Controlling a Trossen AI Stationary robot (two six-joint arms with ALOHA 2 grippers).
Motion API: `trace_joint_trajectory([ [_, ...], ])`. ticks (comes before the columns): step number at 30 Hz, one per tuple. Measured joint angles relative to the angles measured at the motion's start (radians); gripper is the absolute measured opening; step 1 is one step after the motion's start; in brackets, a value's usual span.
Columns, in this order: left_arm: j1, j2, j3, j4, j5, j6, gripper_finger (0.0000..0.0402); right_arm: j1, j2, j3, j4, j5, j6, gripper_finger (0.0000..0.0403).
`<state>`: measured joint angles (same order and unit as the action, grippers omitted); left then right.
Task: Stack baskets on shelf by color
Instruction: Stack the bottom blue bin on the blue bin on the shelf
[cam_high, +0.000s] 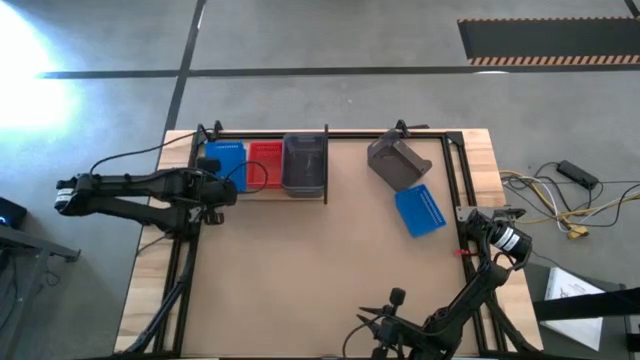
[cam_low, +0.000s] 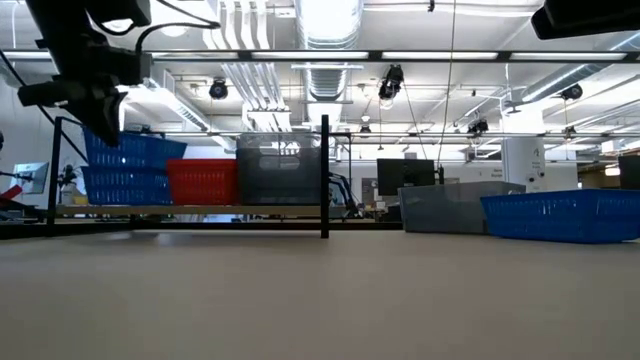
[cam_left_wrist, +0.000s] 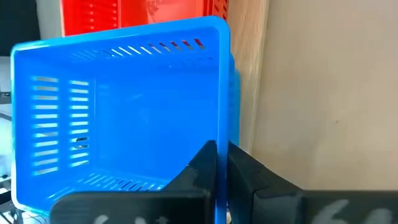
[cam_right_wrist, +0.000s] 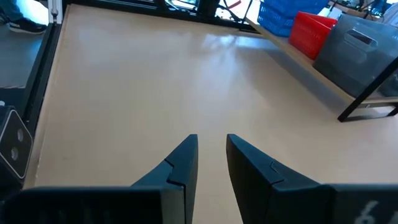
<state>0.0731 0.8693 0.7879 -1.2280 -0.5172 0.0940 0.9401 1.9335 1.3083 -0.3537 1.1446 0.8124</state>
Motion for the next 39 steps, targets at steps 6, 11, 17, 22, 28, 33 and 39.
trace_joint_trajectory([
  [6,0.0,-0.015,-0.009,0.003,0.001,0.017,0.0,0.0,0.0,0.0,0.001,0.0,0.006,0.0077],
  [11,0.0,-0.01,-0.009,0.032,-0.001,0.039,0.0,0.0,0.0,0.0,0.004,0.0,0.006,0.0077],
  [17,0.019,0.001,-0.01,0.045,-0.003,0.05,0.0021,0.0,0.0,0.0,0.008,0.0,0.007,0.0077],
  [22,0.04,-0.001,-0.01,0.044,-0.004,0.05,0.0059,0.0,0.0,0.0,0.011,0.0,0.006,0.0077],
  [28,0.055,-0.004,-0.001,0.042,-0.016,0.053,0.0096,0.0,0.0,0.0,0.015,0.0,0.005,0.0077],
  [33,0.058,-0.017,0.04,0.038,-0.048,0.051,0.0121,0.0,0.0,0.0,0.015,0.0,0.003,0.0077],
  [39,0.058,-0.024,0.117,0.041,-0.048,0.011,0.0127,0.0,0.0,0.0,0.015,0.0,0.001,0.0077],
])
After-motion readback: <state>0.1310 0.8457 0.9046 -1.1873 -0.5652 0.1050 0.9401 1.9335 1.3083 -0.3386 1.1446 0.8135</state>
